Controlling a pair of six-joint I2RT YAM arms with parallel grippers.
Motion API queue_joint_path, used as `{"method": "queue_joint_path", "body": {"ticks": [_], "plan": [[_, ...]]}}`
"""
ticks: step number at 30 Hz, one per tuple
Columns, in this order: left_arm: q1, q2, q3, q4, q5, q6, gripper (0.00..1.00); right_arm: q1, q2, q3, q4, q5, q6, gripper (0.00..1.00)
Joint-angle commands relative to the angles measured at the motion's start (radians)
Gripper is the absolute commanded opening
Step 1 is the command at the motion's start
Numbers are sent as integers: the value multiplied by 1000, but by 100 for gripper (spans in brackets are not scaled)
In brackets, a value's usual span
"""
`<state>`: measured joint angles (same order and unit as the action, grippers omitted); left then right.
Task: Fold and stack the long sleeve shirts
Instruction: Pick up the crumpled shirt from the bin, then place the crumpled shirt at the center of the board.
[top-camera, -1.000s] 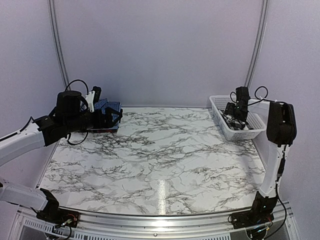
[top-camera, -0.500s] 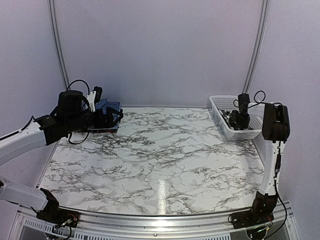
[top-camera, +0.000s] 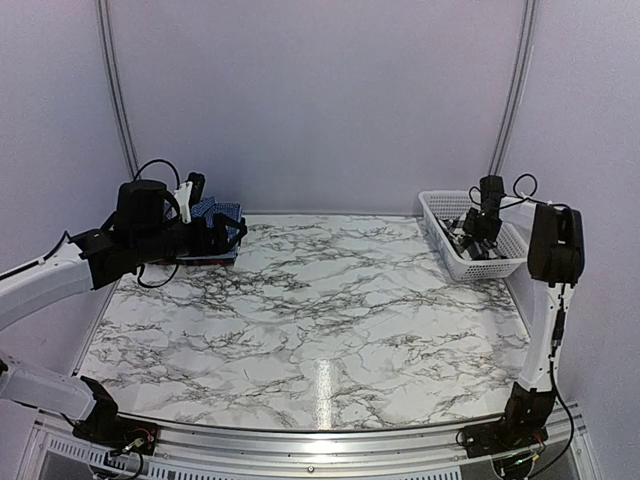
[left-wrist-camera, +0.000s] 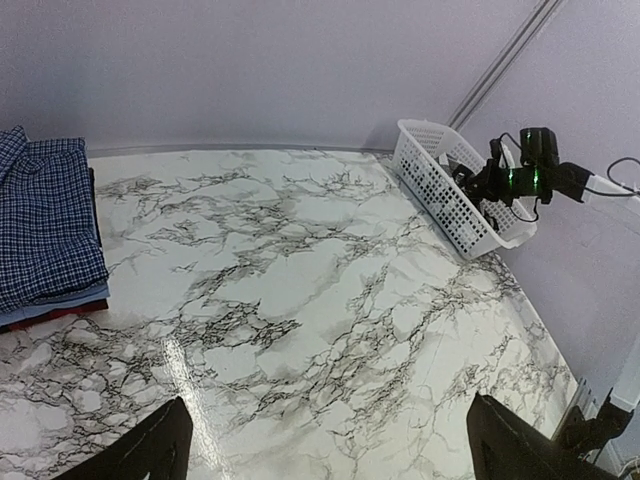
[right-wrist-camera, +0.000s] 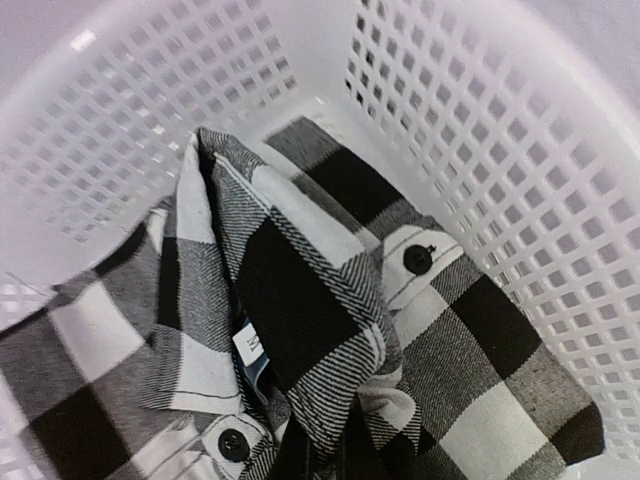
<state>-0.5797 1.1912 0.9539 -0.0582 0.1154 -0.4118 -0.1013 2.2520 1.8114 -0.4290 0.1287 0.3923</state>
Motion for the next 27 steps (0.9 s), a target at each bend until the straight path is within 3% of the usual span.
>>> {"method": "queue_joint_path", "body": {"ticks": [1,9,15,21,27], "plan": [[6,15,47,-16,6,-6,99,41,-188,20,68,-31,-24,0],[6,19,55,-16,12,-9,99,176,-441,-3,148,55,-108,0],[6,10,53,-16,10,-12,99,351,-605,21,206,176,-227,0],[6,-3,45,-16,1,-16,99,590,-696,101,263,288,-404,0],[7,-12,44,-17,-28,-26,99,887,-684,116,335,465,-633,0]]}}
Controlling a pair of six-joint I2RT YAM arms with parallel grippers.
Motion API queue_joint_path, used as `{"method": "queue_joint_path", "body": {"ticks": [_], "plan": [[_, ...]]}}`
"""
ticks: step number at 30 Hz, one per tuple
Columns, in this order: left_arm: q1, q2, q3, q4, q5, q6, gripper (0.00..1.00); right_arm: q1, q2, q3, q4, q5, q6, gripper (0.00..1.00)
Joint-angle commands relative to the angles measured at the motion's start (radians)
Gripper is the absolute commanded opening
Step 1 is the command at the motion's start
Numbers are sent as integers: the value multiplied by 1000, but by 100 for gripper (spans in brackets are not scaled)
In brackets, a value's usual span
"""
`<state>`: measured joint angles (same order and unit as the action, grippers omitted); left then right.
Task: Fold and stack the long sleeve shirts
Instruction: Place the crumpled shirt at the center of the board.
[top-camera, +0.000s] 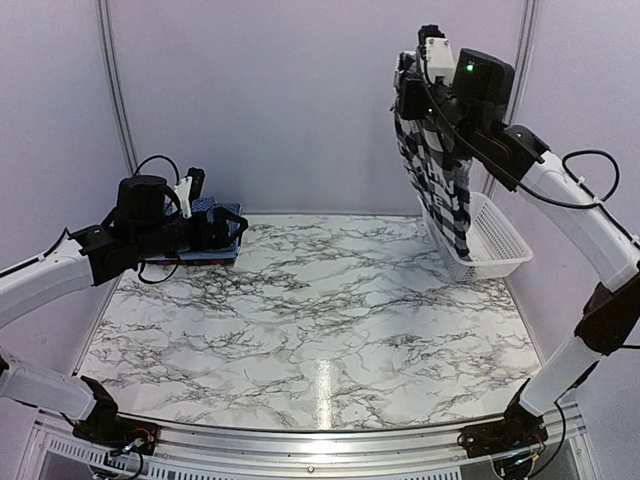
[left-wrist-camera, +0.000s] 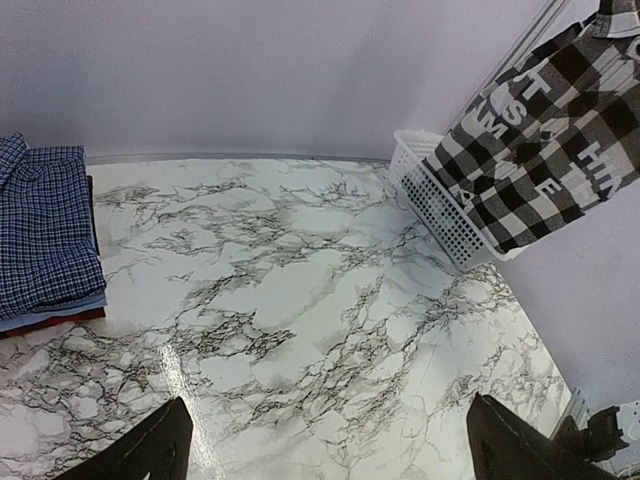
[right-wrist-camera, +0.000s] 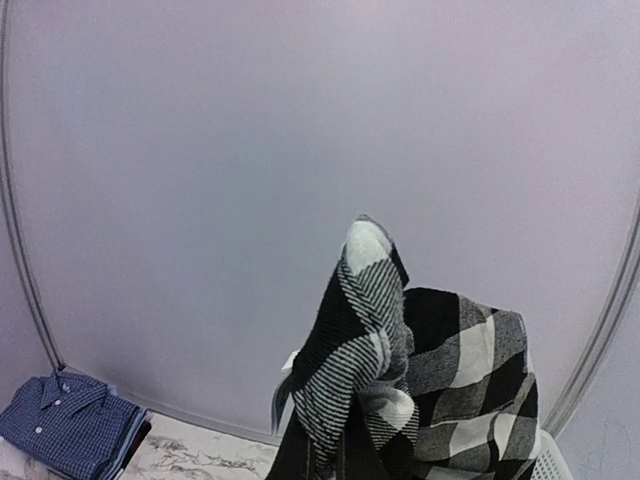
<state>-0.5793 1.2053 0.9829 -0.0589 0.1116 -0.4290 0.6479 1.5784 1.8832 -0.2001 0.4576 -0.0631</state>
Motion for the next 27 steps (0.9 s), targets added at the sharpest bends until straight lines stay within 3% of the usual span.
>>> {"method": "queue_joint_path", "body": {"ticks": [1,5,11,13,19,24,27], "plan": [[6,-27,16,-22,-41,-12,99,178,-1,46,110,154,-196,0],[11,-39,36,-84,-211,-37,99,297,42,38,102,195,-212,0],[64,-53,37,-187,-385,-138,99,396,133,-53,32,-4,-17,1],[87,-57,25,-200,-392,-165,99,398,159,-120,37,-100,66,15],[104,-59,-11,-199,-341,-182,99,398,178,-261,38,-287,171,71],[106,-72,-52,-195,-322,-200,99,393,176,-299,9,-371,169,81],[107,-65,-73,-163,-191,-174,99,340,162,-342,-19,-366,202,81]]}}
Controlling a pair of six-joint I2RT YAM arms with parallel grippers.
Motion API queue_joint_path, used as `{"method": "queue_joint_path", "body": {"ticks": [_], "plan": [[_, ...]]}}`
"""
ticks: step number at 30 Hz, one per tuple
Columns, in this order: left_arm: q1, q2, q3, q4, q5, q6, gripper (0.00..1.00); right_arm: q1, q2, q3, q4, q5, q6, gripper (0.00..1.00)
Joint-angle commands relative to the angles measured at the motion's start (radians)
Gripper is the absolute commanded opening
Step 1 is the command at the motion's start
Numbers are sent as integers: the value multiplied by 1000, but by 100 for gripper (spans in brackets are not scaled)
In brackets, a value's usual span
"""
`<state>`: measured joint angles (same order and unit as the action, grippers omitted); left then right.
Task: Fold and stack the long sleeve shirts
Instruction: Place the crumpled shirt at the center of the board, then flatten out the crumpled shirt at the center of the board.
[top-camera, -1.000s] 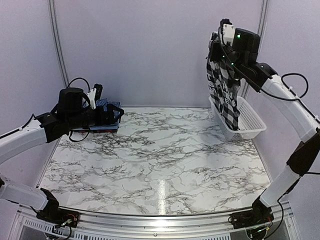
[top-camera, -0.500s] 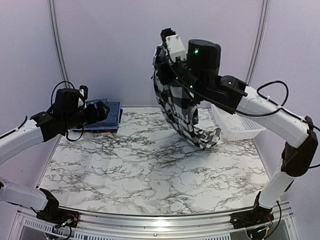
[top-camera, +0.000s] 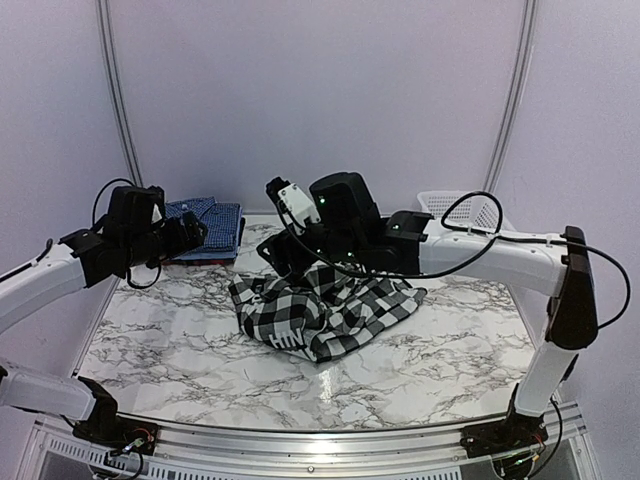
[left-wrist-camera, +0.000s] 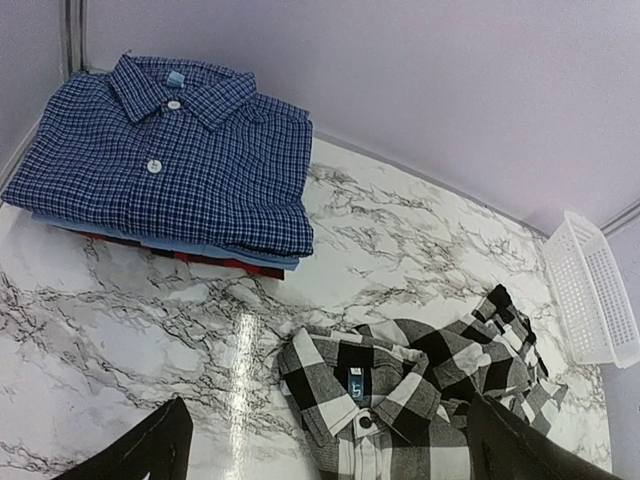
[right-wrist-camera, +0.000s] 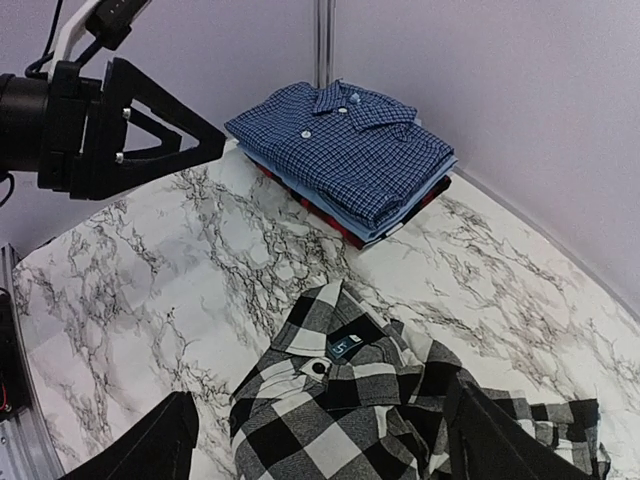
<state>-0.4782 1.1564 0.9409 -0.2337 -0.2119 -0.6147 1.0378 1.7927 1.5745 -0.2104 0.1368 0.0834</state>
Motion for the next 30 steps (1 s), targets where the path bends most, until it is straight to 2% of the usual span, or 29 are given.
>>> {"method": "queue_joint_path", "body": {"ticks": [1,3,5,12,15,23,27,29,30], "plan": [[4,-7,-36,28,208,29,99,-76,-61,-55,-14,-47,69,81],[-24,24,-36,34,290,49,99,-133,-80,-124,-9,-47,86,81],[-89,57,-32,29,288,61,99,-185,-89,-176,-17,-24,93,80],[-340,262,63,-20,120,18,99,-380,-93,-333,1,-10,134,77],[-421,363,139,-68,40,16,99,-450,-60,-359,-2,-2,125,75],[-548,621,356,-200,-119,10,98,-481,104,-281,-6,53,74,73],[-550,649,347,-214,-163,-7,89,-508,177,-228,0,18,72,69],[-548,635,320,-216,-190,-13,81,-514,210,-206,5,21,60,68],[-546,626,304,-215,-195,-16,74,-517,231,-190,0,23,56,67]]}}
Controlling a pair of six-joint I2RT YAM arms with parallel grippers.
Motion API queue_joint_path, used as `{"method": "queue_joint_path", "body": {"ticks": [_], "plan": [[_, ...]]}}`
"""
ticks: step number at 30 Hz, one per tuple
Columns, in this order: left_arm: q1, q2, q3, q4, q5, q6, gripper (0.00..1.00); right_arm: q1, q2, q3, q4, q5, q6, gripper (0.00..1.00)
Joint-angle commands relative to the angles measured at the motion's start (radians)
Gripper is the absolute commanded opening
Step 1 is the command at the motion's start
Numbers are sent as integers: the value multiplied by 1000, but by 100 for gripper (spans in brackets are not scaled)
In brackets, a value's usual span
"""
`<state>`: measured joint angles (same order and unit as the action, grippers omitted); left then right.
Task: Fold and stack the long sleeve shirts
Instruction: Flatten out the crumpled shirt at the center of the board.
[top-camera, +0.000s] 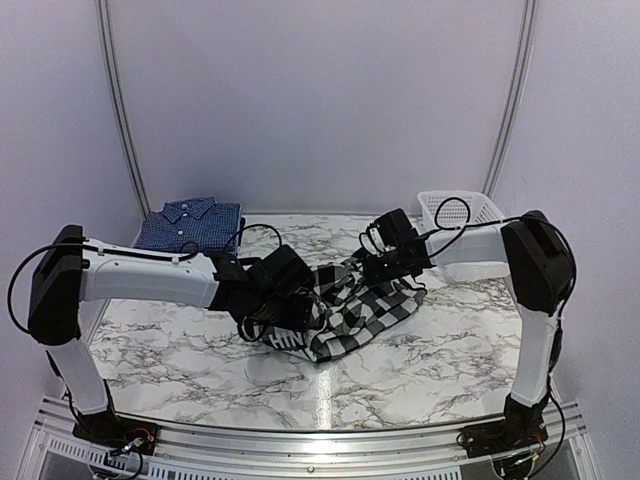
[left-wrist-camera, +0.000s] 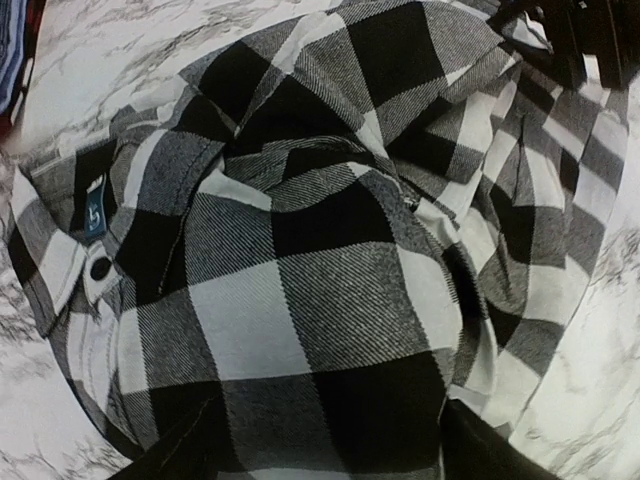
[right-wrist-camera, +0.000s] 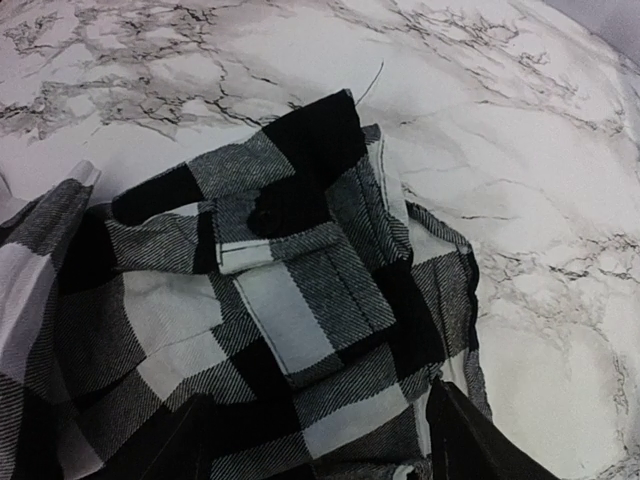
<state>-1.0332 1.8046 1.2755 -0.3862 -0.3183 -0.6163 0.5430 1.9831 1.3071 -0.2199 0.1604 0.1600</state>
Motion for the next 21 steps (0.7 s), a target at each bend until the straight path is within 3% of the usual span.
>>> {"method": "queue_joint_path", "body": {"ticks": [1,6,8,10,14,21], "plan": [[13,-30,-47,-62,-86,-19,69,-22,60,94,-2,-2,-25,67],[36,-75,-136,-56,-82,-42,29,-22,115,120,-26,-6,-13,54],[49,-100,-174,-50,-79,-52,17,-22,112,92,-13,-12,-2,43],[65,-131,-219,-40,-73,-65,7,-23,104,62,-12,-11,9,25],[109,-203,-319,-13,-69,-78,0,-21,50,-30,-20,-11,41,0],[212,-309,-446,77,-46,-56,0,31,-212,-325,-39,-12,154,0]]}}
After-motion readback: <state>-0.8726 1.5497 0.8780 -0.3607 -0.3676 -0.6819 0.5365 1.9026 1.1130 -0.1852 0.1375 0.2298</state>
